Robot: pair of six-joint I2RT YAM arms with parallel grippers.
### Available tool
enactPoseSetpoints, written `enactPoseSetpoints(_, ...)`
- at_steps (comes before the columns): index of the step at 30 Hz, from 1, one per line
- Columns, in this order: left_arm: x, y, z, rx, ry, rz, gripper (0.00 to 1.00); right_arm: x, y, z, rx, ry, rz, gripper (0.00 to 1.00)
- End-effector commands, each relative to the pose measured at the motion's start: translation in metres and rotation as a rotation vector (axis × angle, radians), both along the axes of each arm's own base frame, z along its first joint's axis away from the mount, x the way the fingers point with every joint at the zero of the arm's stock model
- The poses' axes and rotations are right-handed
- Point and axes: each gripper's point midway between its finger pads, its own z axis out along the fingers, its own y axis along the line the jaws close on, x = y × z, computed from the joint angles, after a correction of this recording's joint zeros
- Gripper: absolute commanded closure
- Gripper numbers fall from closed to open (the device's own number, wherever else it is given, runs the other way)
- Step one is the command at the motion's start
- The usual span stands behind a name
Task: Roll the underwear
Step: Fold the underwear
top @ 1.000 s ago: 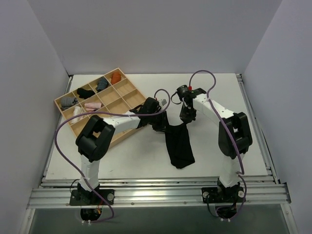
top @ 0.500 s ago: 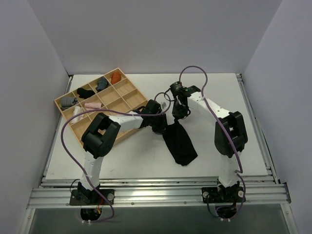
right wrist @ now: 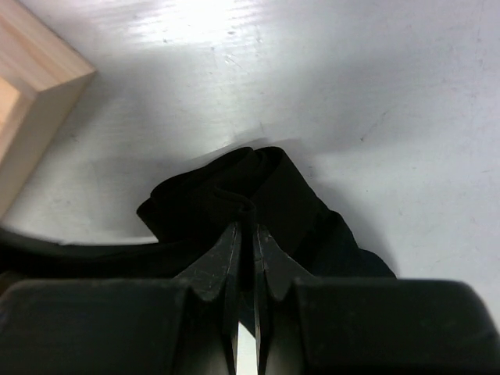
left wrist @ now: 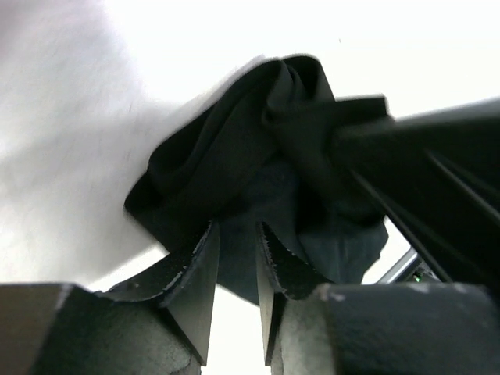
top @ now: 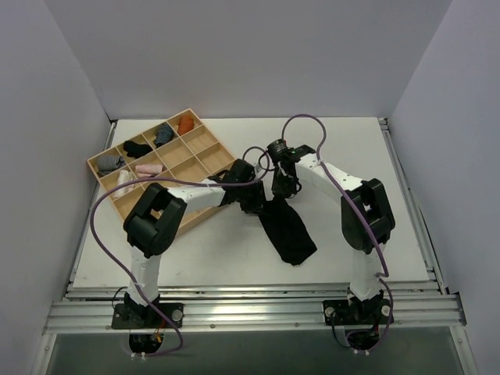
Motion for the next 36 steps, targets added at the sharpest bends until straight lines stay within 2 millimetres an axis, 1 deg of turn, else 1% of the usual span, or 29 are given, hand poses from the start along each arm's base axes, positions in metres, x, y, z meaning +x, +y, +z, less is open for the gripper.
enactPoseSetpoints(1, 0.007, 0.011, 0.042, -0.030, -0.075, 0.043, 0.65, -0.006, -0.007, 0.015, 0.001, -0.027, -0.019, 1.00)
enactPoseSetpoints(2, 0.007, 0.013, 0.049, -0.039, -0.085, 0.045, 0.65, -0.006, -0.006, 0.015, 0.004, -0.030, -0.018, 1.00)
enactPoseSetpoints(4, 0.003, 0.018, 0.048, -0.029, -0.082, 0.051, 0.64, -0.006, -0.006, 0.015, 0.007, -0.032, -0.016, 1.00)
enactPoseSetpoints(5, 0.003, 0.020, 0.052, -0.030, -0.089, 0.055, 0.64, -0.007, -0.005, 0.015, 0.008, -0.033, -0.011, 1.00)
enactPoseSetpoints(9, -0.001, 0.032, 0.045, 0.012, -0.085, 0.082, 0.64, -0.005, -0.006, 0.018, 0.006, -0.044, -0.009, 1.00)
enactPoseSetpoints(11, -0.005, 0.035, 0.037, 0.022, -0.069, 0.083, 0.64, -0.005, -0.006, 0.018, 0.004, -0.043, -0.006, 1.00)
enactPoseSetpoints(13, -0.003, 0.035, 0.034, 0.027, -0.065, 0.083, 0.64, -0.004, -0.005, 0.019, 0.009, -0.046, -0.009, 1.00)
enactPoseSetpoints(17, -0.001, 0.030, 0.015, 0.046, -0.036, 0.076, 0.64, -0.004, 0.003, 0.022, 0.033, -0.055, 0.003, 1.00)
enactPoseSetpoints(20, 0.001, 0.028, 0.001, 0.064, -0.006, 0.074, 0.64, -0.006, 0.011, 0.020, 0.043, -0.047, 0.024, 1.00)
enactPoseSetpoints(24, 0.001, 0.027, -0.004, 0.059, 0.004, 0.077, 0.64, -0.011, 0.025, 0.017, 0.060, -0.043, 0.053, 1.00)
enactPoseSetpoints(30, -0.002, 0.028, -0.010, 0.063, 0.015, 0.076, 0.64, -0.024, 0.043, 0.007, 0.106, -0.015, 0.070, 0.96)
enactPoseSetpoints(32, -0.002, 0.029, -0.011, 0.067, 0.016, 0.076, 0.64, -0.028, 0.044, 0.002, 0.094, -0.002, 0.073, 0.92)
enactPoseSetpoints(33, -0.002, 0.029, -0.011, 0.065, 0.017, 0.078, 0.64, -0.030, 0.045, 0.000, 0.089, 0.001, 0.078, 0.88)
enactPoseSetpoints(36, -0.003, 0.030, -0.010, 0.066, 0.015, 0.078, 0.64, -0.035, 0.042, -0.008, 0.067, 0.015, 0.076, 0.82)
